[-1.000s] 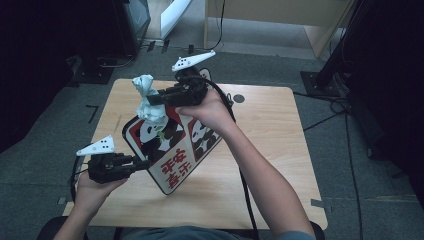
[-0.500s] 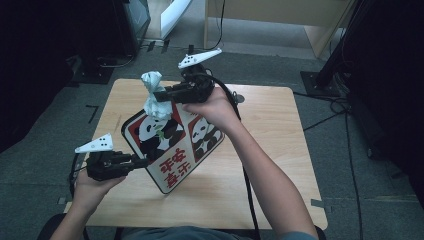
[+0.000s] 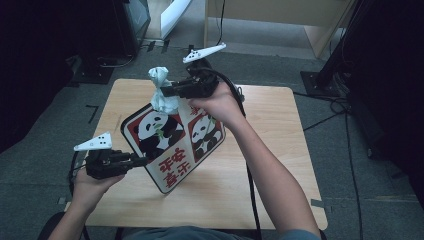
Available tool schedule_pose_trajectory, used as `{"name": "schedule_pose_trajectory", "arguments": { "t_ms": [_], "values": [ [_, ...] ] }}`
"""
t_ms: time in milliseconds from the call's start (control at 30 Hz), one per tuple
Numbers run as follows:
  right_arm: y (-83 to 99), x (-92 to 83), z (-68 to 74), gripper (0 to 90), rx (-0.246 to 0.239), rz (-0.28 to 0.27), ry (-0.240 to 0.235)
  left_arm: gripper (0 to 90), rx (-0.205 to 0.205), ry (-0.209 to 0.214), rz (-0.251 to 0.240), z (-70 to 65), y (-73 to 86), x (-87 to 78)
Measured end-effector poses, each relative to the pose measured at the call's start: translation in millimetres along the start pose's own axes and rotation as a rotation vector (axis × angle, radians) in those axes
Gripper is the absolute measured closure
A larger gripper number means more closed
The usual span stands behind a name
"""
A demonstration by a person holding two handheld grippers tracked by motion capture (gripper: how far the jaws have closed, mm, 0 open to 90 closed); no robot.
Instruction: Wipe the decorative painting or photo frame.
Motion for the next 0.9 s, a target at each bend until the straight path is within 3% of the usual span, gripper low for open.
{"name": "schedule_pose_trajectory", "arguments": {
  "t_ms": [300, 900],
  "values": [
    [-7.9, -2.5, -8.9, 78.2, -0.002, 0.021, 0.05, 75.0, 0.011, 0.004, 0.007, -1.7, 0.6, 0.1],
    [-6.3, -11.3, -27.7, 77.6, 0.026, -0.004, 0.088, 75.0, 0.011, 0.006, 0.008, -2.1, 0.8, 0.3]
  ]
}}
Point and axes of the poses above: each handheld gripper's, and its own axes: x roughly forward along the jaws, y roughly out of its underside, z roughly to its left, the point moved 4 cm from there along x, roughly forward along the jaws, and after that the axes turned 10 degrees about -z, right-handed, at the moved point
